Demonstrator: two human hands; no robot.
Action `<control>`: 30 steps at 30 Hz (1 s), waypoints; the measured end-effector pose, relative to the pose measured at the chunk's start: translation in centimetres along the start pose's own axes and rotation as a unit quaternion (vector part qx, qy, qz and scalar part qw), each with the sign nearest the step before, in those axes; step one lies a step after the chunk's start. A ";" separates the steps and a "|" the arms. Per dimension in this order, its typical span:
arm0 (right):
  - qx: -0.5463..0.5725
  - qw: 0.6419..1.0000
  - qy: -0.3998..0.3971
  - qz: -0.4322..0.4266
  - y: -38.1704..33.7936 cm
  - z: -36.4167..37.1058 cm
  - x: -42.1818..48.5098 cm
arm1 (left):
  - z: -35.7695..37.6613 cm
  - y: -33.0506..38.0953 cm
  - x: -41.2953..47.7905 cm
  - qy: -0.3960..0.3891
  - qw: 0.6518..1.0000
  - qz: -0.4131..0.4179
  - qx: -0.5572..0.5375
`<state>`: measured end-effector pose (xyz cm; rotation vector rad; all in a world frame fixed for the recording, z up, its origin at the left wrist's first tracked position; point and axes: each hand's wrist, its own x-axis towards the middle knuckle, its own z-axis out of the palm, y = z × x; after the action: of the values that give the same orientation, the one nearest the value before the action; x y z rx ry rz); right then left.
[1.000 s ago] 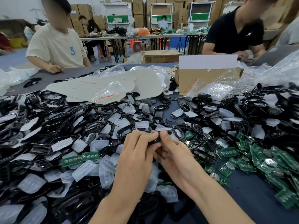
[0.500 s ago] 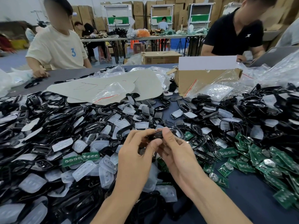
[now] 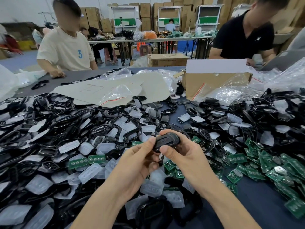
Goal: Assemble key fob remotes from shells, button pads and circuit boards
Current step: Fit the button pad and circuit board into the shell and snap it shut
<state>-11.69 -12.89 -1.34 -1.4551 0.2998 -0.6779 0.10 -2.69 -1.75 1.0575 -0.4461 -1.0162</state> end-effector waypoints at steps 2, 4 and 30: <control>0.005 1.000 -0.012 0.009 0.0 -0.2 0.1 | 0.0 -0.2 0.0 0.030 0.993 0.080 0.076; 0.049 0.999 -0.008 0.017 0.2 -0.1 0.2 | -0.1 -0.6 0.0 0.087 0.959 0.174 0.206; 0.018 0.996 0.076 -0.047 0.9 0.6 -0.4 | 0.6 -2.1 -0.6 0.105 0.795 0.401 0.443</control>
<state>-11.45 -12.21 -2.24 -1.3921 0.3371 -0.8679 -1.57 -2.74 -3.20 1.5670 -1.1300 0.1489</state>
